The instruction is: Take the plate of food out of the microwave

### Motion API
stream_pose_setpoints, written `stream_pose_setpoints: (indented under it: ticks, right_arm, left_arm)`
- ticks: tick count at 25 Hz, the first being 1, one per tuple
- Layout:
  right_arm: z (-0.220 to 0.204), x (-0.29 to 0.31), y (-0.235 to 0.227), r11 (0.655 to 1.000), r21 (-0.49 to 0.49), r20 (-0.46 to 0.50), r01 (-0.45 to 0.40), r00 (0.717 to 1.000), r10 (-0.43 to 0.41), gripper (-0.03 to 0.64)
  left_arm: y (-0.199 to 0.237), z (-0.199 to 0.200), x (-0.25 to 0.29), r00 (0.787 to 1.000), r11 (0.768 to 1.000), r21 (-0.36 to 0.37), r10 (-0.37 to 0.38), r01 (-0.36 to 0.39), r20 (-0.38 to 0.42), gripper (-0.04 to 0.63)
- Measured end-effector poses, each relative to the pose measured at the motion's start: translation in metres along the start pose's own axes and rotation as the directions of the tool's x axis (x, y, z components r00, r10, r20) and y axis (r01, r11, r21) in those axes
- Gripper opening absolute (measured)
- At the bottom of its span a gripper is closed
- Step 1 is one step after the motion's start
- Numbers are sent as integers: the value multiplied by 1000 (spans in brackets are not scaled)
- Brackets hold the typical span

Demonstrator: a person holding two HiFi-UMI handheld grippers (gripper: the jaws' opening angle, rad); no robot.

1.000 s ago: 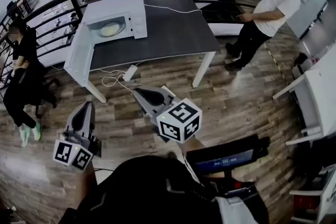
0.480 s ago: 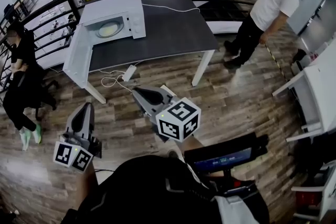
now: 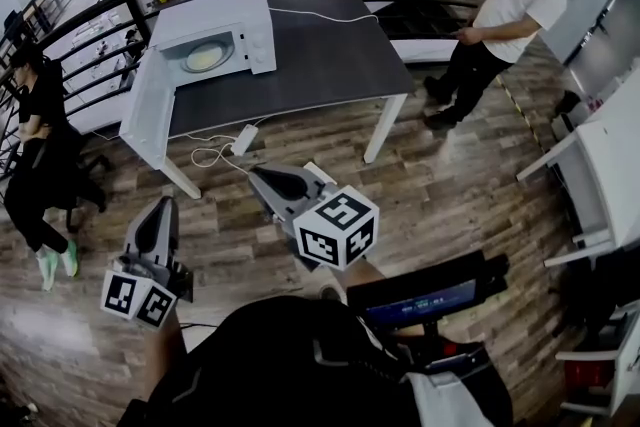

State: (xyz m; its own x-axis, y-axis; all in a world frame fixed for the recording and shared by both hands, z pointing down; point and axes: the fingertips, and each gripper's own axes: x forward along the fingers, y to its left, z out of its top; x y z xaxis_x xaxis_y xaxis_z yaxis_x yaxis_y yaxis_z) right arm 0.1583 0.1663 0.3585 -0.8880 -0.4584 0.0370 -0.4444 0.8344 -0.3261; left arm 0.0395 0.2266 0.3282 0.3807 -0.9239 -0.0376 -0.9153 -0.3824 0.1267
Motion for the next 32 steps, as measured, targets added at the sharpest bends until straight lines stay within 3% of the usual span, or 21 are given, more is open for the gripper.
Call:
stream_pose_setpoints:
  ticks: [19,32]
  right_arm:
    - [-3,9,28,1000,-13,11,20,1000,-20,0]
    - [-21,17,66,996,-24,12,89,996,-89,0]
  left_arm:
    - [13,8,-28,1000,1000,-1,-15,15,11,5]
    - [32,4,-68,997,997,-21,-76,77,11,5]
